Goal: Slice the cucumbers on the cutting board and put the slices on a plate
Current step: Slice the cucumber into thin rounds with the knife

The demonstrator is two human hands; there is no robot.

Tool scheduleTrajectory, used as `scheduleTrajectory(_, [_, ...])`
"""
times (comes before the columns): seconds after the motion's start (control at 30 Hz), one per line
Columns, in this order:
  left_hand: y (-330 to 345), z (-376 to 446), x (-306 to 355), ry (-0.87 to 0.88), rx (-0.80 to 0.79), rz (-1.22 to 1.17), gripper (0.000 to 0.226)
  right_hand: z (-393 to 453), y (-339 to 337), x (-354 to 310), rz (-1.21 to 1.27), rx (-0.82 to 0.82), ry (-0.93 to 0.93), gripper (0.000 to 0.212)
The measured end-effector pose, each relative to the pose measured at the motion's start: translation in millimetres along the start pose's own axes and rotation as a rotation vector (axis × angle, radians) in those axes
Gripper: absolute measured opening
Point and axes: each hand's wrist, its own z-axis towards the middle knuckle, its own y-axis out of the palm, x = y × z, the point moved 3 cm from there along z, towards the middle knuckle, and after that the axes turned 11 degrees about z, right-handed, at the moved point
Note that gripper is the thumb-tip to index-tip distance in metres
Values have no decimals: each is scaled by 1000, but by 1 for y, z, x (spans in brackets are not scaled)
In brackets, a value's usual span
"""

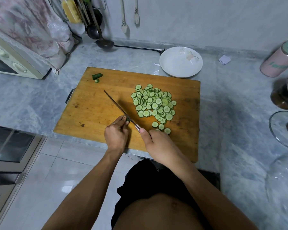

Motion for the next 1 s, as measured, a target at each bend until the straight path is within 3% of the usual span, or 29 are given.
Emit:
scheduleTrajectory(0.23, [3,0,-5,13,3,-4,26,0,3,1,-36,-15,-9,47])
scheduleTrajectory(0.73, [-1,0,0,28,14,-19,26,30,15,6,-11,-14,63,60])
scheduleTrajectory(0.87, [-3,0,2,34,26,1,24,30,0,13,41,14,121,67])
scheduleTrajectory(1.0, [-3,1,1,26,-7,10,27,26,-15,21,151,35,160,59])
